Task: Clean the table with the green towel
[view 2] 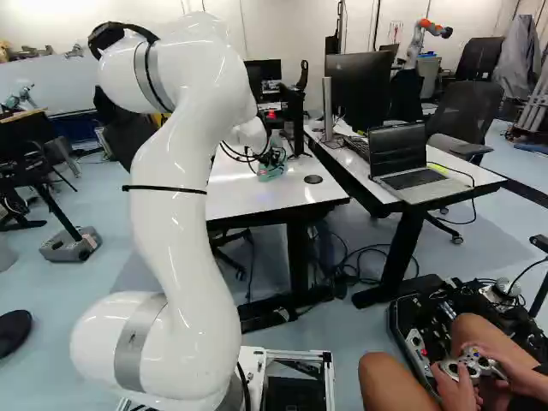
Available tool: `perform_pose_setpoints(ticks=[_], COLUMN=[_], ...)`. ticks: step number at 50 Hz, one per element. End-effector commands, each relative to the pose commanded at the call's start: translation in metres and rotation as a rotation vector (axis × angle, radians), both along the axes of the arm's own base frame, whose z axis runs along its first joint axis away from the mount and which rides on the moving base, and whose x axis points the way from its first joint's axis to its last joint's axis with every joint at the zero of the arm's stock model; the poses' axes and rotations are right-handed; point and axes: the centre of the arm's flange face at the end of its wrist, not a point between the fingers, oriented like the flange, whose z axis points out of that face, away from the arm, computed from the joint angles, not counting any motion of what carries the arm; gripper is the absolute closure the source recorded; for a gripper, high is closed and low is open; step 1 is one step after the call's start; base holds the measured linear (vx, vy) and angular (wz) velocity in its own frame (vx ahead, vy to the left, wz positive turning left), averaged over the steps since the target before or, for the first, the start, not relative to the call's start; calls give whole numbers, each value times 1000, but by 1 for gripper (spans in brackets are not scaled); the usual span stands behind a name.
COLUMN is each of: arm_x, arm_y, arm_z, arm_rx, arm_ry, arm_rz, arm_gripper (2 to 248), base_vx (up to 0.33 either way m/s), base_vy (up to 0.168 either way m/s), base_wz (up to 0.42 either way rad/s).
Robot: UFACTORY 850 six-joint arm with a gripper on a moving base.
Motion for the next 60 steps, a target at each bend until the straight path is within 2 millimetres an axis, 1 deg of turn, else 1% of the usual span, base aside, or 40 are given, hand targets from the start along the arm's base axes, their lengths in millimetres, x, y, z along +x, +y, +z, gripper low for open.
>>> perform_pose_setpoints(ticks=[12, 30, 42, 52, 60], arm_x=[-6, -31, -52, -65, -69], arm_y=[20, 42, 37, 24, 11], arm_z=[1, 4, 6, 7, 8], arm_rx=[0, 0, 0, 0, 1], arm_ry=[6, 27, 44, 54, 57], arm_rz=[29, 61, 55, 35, 15], arm_gripper=[209, 209, 209, 209, 209], base_vx=[0, 0, 0, 0, 0], base_vy=[0, 0, 0, 0, 0], base_wz=[0, 0, 0, 0, 0])
